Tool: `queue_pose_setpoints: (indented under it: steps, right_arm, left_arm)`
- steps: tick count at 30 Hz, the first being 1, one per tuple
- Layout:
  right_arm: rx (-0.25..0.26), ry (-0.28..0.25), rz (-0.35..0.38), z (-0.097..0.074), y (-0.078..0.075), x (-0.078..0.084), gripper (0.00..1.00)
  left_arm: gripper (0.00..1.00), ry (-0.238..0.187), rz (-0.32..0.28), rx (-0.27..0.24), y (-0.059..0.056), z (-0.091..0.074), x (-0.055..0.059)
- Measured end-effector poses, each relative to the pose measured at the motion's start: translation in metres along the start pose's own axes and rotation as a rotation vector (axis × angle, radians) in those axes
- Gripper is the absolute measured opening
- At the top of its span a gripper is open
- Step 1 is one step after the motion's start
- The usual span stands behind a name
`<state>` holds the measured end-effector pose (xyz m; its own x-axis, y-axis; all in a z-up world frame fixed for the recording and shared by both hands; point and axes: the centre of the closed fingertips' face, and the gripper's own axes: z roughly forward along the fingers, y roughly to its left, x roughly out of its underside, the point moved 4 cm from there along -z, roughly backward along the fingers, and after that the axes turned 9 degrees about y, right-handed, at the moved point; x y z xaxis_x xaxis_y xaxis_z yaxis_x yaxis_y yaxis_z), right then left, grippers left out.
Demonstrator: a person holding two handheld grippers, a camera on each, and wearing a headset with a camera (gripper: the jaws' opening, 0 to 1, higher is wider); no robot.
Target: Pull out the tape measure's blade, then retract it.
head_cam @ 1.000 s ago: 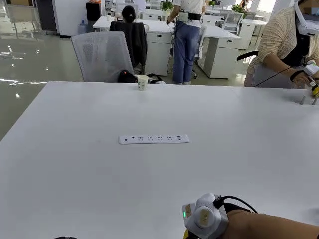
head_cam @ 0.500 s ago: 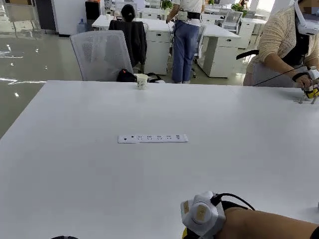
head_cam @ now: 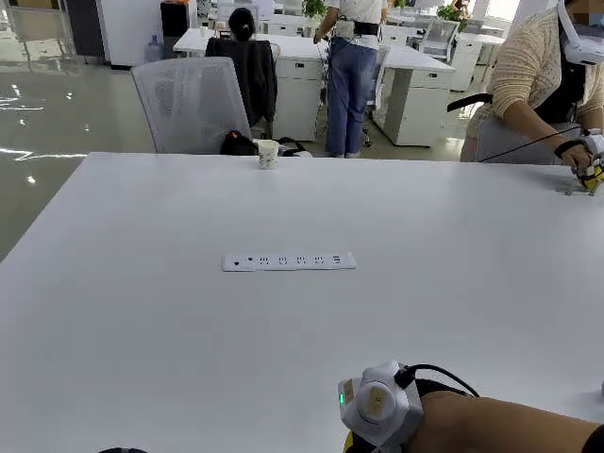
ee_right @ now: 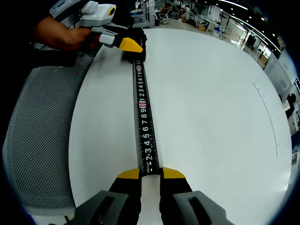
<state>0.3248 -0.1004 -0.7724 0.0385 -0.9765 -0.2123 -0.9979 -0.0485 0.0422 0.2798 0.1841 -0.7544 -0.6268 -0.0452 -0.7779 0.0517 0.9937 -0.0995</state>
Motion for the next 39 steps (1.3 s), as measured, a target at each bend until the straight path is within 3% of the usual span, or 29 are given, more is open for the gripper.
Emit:
queue_pose_setpoints:
  steps: [7, 13, 16, 39]
  right_arm:
    - [-0.004, -0.013, 0.019, 0.0003, 0.0002, 0.0001, 0.11]
    - [-0.004, -0.004, -0.022, 0.0014, 0.0011, -0.0011, 0.11]
    - [-0.014, -0.016, 0.002, 0.0015, 0.0008, -0.0005, 0.11]
    - [-0.013, -0.006, -0.020, 0.0030, 0.0016, -0.0070, 0.11]
  left_arm:
    - [0.63, 0.003, 0.002, 0.002, -0.0006, -0.0007, 0.0002]
    - [0.63, -0.001, 0.007, 0.004, -0.0012, -0.0015, 0.0012]
    - [0.63, -0.006, 0.011, 0.005, -0.0014, -0.0009, 0.0005]
    - [0.63, -0.004, 0.006, 0.010, -0.0010, 0.0010, 0.0000]
